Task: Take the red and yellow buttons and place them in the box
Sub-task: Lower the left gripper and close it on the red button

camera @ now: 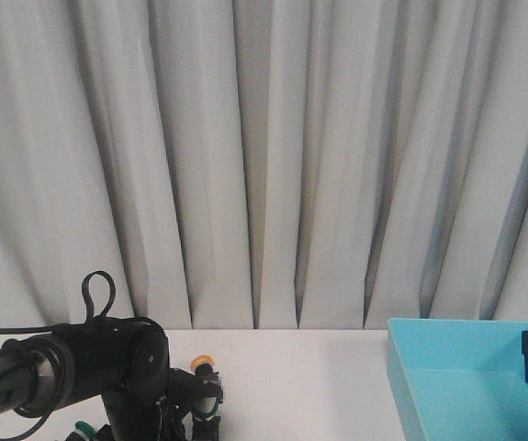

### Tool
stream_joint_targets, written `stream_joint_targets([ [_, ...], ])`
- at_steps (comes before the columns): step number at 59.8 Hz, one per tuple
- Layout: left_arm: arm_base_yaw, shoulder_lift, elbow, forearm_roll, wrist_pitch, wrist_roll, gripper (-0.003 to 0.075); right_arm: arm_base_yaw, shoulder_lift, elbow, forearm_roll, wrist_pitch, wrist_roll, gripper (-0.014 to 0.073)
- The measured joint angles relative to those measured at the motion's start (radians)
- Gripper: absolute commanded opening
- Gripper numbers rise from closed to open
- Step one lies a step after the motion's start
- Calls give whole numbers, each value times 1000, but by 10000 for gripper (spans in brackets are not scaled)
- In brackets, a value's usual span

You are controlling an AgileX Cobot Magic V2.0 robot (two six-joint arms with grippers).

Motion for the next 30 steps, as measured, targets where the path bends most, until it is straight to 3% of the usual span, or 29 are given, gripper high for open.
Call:
stream_joint_targets([
  [11,0,1,0,0,-8,0,368,0,0,0,0,0,0,529],
  [30,0,1,0,4,-14,0,41,0,0,0,0,2,0,529],
])
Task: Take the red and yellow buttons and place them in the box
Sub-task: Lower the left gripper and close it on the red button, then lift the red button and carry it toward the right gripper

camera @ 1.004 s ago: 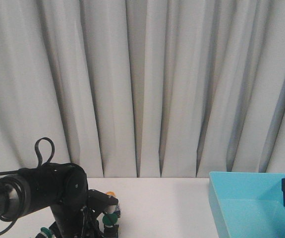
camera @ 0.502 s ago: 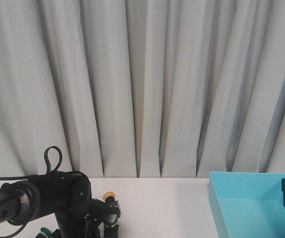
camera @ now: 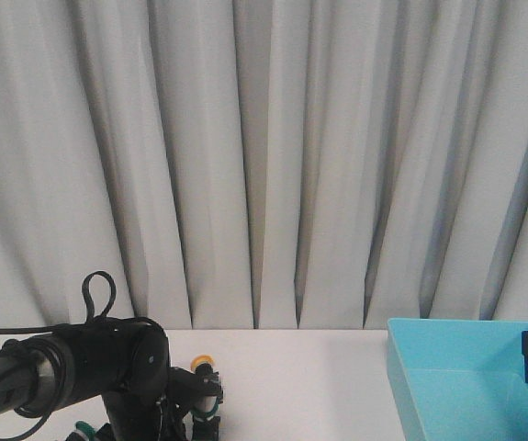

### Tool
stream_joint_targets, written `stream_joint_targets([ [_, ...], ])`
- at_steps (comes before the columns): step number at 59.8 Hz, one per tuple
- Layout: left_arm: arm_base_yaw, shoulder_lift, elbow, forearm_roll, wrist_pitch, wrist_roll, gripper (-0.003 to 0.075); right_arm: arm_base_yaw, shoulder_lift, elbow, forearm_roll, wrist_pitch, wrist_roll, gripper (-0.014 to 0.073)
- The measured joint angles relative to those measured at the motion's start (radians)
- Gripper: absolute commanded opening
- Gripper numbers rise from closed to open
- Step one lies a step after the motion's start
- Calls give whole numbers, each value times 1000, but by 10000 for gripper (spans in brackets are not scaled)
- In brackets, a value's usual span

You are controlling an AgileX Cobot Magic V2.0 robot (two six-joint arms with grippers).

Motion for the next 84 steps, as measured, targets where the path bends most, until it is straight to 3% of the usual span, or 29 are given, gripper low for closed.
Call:
stream_joint_targets([
  [5,0,0,0,1,-2,0,-8,0,0,0,0,0,0,529],
  [22,0,-10,-74,-1,28,2,-6,13,0,0,-5,-35,-24,526],
  [32,0,-59,-184,-53,69,2,-6,104,0,0,-16,-73,-244,526],
  [48,0,-101,-435,-296,143,43,-6,285,40,0,-18,-91,-551,526],
  [68,0,-101,-561,-474,149,69,-6,448,53,0,-26,-132,-591,526],
  [84,0,-101,-561,-613,142,79,-6,472,77,0,-58,-152,-598,526],
])
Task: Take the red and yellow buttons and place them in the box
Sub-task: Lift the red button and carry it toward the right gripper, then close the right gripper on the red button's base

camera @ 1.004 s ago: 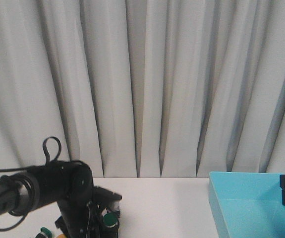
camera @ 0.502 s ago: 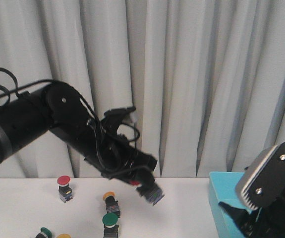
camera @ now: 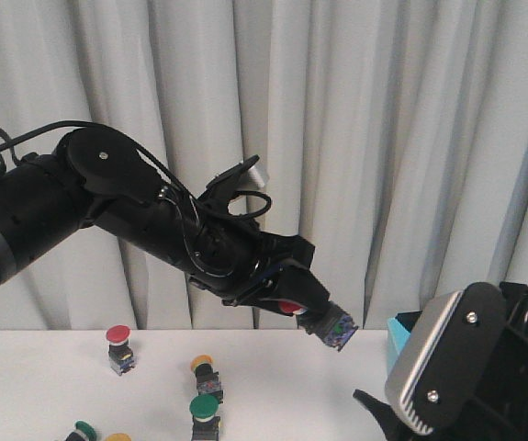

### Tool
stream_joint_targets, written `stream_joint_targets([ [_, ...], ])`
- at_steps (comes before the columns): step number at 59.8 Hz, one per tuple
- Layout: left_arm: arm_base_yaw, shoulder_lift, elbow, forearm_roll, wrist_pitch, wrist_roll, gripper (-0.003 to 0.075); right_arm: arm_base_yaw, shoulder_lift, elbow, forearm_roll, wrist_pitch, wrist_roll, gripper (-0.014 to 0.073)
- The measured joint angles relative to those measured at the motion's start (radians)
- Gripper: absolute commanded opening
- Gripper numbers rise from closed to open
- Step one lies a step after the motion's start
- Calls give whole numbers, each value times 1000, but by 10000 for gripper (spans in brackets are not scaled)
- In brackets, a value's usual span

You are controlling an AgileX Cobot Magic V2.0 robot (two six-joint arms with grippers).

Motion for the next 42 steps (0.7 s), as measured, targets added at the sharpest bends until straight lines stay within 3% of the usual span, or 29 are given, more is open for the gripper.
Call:
stream_joint_targets([
  [17,0,0,0,-122,51,21,-6,0,31,0,-24,-37,0,526],
  [42,0,0,0,-184,75,18,-4,-1,31,0,-91,-69,0,526],
])
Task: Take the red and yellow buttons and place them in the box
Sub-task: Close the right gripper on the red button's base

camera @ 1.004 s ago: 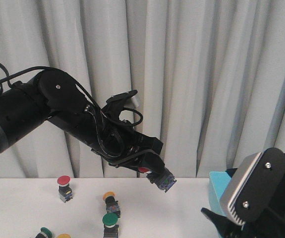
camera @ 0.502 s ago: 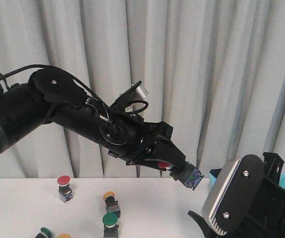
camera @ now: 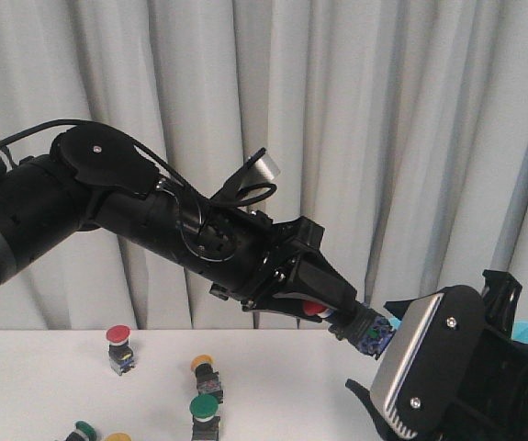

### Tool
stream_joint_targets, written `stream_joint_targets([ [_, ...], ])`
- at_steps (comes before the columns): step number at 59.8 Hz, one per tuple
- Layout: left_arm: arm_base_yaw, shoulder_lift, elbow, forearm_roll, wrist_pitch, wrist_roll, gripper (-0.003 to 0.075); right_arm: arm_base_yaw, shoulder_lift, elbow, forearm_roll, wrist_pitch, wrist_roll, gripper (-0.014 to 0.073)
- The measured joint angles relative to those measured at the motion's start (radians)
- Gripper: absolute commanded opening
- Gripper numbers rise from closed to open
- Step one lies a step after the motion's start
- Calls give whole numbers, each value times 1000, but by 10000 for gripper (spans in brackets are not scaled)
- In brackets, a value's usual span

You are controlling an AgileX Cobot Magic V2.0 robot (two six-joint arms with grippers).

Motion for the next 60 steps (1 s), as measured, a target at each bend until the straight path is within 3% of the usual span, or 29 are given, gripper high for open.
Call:
stream_joint_targets([
  [60,0,0,0,-27,0,0,4,-37,117,-22,-20,-148,9,526],
])
